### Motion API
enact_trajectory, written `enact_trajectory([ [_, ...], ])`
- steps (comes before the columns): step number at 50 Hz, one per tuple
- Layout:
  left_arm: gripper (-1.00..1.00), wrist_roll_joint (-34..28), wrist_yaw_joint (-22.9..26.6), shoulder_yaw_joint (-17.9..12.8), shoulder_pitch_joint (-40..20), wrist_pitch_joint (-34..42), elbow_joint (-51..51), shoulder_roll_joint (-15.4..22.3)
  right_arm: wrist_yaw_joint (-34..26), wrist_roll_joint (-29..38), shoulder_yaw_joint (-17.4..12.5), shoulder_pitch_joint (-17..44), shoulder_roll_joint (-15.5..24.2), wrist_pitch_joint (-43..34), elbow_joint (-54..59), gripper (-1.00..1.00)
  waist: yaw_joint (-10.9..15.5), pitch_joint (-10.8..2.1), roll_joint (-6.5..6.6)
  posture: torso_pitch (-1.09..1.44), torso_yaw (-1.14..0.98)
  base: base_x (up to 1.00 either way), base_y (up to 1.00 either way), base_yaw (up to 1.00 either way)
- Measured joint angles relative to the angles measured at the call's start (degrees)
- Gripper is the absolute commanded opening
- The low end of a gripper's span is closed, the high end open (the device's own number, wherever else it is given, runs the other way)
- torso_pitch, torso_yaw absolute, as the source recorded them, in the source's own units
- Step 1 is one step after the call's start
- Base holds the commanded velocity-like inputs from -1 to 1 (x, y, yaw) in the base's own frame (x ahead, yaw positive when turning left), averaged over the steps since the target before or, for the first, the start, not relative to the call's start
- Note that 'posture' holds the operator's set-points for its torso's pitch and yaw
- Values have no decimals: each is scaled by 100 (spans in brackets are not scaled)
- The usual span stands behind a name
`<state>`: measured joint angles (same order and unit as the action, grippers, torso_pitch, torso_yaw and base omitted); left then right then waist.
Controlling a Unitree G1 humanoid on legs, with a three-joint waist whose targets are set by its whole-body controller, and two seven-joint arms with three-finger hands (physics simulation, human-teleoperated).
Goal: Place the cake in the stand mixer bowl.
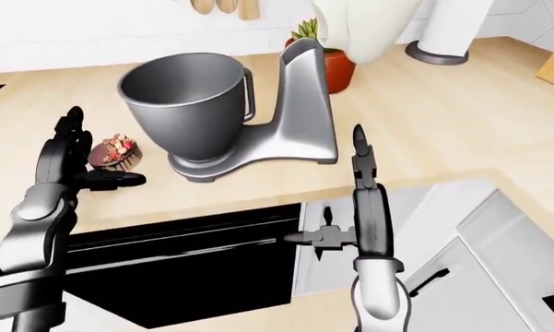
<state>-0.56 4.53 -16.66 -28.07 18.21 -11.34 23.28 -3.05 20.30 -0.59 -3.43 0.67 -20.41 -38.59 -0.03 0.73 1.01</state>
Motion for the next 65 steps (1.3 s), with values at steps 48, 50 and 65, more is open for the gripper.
enact_trajectory([
  [48,71,-70,171,145,-188,-354,-579,-76,2,-24,38,-22,-8,73,-42,96,24,-93,51,0,0,0,0,0],
  [50,65,-72,174,149,-198,-378,-607,-80,4,-30,36,-29,-9,84,-33,96,28,-94,53,0,0,0,0,0],
  [65,-11,-100,112,105,-235,-489,-689,-56,17,-51,44,-54,-11,139,-32,95,12,-101,55,0,0,0,0,0],
])
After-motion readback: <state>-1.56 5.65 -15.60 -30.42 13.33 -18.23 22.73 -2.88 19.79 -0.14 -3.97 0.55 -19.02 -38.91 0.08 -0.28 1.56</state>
